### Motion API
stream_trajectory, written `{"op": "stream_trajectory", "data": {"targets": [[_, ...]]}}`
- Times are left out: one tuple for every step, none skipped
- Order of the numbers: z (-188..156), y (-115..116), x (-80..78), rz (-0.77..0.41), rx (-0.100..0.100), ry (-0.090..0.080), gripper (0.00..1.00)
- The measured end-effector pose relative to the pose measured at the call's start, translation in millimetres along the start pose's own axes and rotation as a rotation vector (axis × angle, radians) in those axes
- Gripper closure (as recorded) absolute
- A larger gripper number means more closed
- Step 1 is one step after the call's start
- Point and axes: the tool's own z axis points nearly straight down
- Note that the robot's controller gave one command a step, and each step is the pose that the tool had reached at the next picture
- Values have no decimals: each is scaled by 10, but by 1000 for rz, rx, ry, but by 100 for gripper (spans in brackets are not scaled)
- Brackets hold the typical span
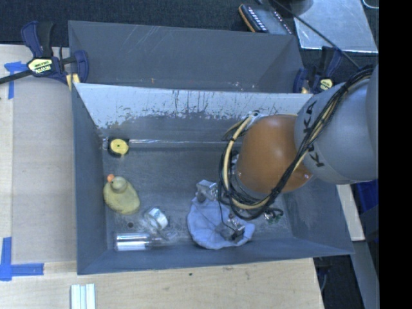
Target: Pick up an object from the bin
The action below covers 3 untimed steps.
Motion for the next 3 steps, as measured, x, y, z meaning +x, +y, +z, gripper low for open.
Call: {"op": "stream_trajectory", "data": {"targets": [[-17, 11, -45, -491, 7, -13, 100], [-16, 11, -45, -490, 7, -13, 100], [-36, 13, -42, -490, 6, -13, 100]]}}
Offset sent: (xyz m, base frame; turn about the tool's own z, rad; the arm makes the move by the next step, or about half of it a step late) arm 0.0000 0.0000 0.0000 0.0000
